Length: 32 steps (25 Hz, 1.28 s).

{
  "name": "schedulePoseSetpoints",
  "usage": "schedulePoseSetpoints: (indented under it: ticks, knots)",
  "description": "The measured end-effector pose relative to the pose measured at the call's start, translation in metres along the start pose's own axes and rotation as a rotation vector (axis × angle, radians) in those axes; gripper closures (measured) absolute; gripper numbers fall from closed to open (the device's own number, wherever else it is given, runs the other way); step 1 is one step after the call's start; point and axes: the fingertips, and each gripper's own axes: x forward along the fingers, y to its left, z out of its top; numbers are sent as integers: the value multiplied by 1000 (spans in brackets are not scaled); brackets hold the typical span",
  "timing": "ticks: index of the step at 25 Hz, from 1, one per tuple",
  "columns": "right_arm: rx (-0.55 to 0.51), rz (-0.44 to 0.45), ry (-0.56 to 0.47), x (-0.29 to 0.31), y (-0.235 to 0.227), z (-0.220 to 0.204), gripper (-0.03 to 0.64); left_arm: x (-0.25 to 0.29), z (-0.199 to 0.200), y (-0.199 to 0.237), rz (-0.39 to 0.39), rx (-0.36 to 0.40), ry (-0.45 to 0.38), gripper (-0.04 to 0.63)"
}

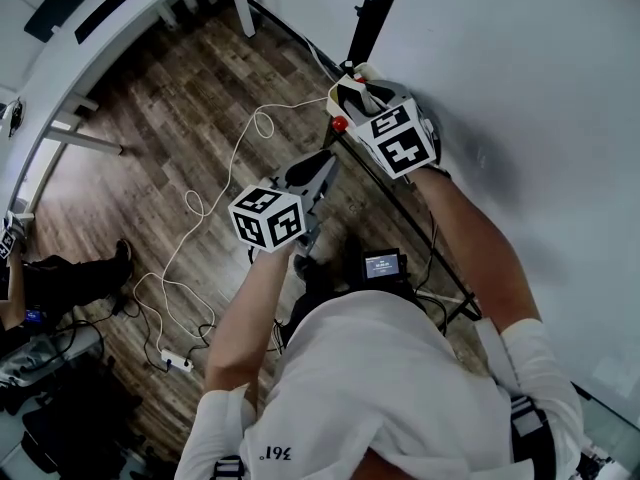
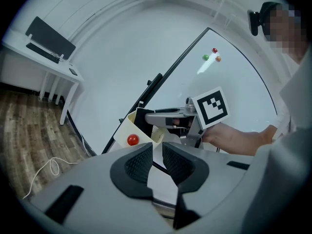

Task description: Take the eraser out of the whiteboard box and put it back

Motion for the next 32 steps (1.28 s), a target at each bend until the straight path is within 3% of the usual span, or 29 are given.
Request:
schedulePoseSetpoints:
  ticks: [32]
  knots:
    - [-3, -72, -169, -54, -14, 37, 440, -9, 30, -19, 4, 60, -52, 545]
